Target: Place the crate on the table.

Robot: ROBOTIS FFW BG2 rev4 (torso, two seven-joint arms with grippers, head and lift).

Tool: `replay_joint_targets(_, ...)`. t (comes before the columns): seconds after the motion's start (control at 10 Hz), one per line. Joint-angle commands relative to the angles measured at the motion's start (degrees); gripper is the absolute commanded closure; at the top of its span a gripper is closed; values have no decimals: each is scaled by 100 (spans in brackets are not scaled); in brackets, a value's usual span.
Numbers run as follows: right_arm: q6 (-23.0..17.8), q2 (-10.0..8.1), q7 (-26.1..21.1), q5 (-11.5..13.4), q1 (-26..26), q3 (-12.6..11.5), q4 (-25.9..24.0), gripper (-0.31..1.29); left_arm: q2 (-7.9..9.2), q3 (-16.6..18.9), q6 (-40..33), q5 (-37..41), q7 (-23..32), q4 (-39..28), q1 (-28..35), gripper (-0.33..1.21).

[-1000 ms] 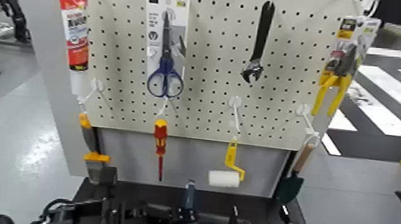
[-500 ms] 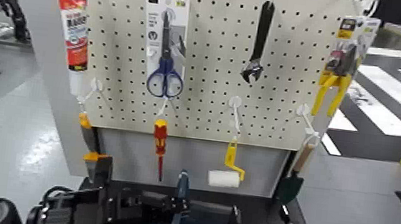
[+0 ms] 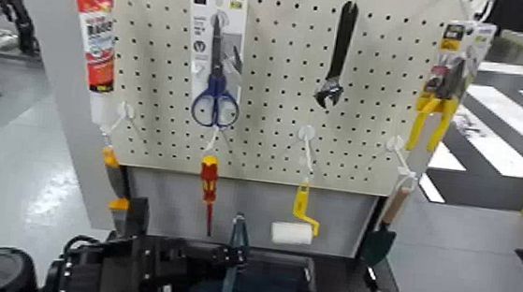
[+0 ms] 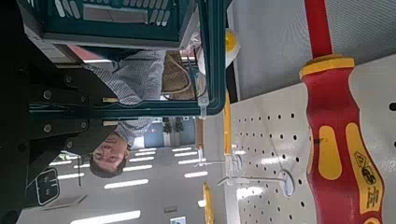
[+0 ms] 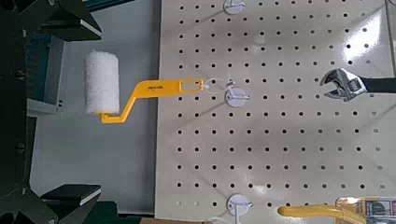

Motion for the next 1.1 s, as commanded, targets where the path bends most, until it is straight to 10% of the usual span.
replay_joint_targets(0.1, -7, 7, 0, -7, 0, 0, 8, 14, -66, -80, -77, -155, -154, 233, -77, 118)
replay_joint_targets(0.8, -15, 7, 0, -16, 0, 9, 8, 14, -119, -106, -174, -304, -365, 488, -121, 118)
replay_joint_targets(1.1, -15, 7, 0, -24, 0, 9, 8, 14, -119, -89, -226, -313, -427, 515, -121, 82)
